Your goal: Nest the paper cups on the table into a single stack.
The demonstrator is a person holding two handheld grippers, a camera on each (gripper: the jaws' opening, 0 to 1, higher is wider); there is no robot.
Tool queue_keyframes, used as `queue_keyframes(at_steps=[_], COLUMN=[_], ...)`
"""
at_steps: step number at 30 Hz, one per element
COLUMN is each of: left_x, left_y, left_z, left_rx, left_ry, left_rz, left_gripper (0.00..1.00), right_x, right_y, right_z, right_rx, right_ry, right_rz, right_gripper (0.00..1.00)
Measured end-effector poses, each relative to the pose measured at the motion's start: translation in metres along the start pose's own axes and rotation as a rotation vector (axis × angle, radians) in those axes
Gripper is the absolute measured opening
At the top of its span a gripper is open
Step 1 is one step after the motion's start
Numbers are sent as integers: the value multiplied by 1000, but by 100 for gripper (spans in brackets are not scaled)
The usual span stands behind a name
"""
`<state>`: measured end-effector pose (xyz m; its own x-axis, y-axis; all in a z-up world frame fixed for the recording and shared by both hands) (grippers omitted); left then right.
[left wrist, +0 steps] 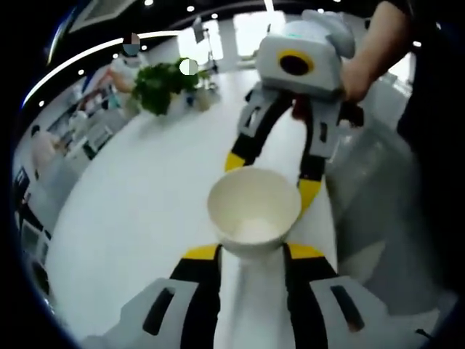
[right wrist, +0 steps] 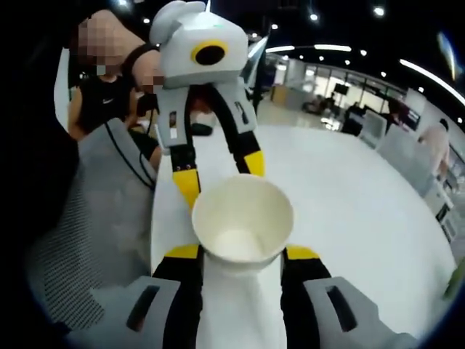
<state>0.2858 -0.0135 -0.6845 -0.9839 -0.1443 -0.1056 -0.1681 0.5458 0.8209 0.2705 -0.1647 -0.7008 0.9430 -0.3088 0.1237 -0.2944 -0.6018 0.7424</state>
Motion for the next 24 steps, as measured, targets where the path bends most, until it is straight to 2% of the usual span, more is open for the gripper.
queue_keyframes(at_steps=[9, 16, 24], left_x=[-10, -26, -45], left_y=[-4, -3, -7], left_z=[-6, -14, -17], left_rx=[-6, -2, 1], left_ry=[-10, -26, -35], left_rz=[3, -11, -5], left_gripper=[33, 33, 33], right_x=[11, 26, 45], right_y=[1, 2, -3], right_z=[2, -1, -4], right_rx=[-4, 7, 0], right_ry=[-8, -22, -15], right_rz=[4, 25, 24], right_gripper=[38, 38, 39])
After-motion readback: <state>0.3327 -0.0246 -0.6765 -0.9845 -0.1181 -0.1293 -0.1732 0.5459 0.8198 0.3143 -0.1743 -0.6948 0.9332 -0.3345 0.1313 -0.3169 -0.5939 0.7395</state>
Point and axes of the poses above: the point that each gripper's makers call its tool centre point, and the gripper's own axes: y roughly backward along the fingers, x roughly to its right, z roughly out of its underside, the point moved 9 cm from there along y, roughly backward along the fingers, and after that the axes turned 11 degrees about -x, right-handed, at the moved point
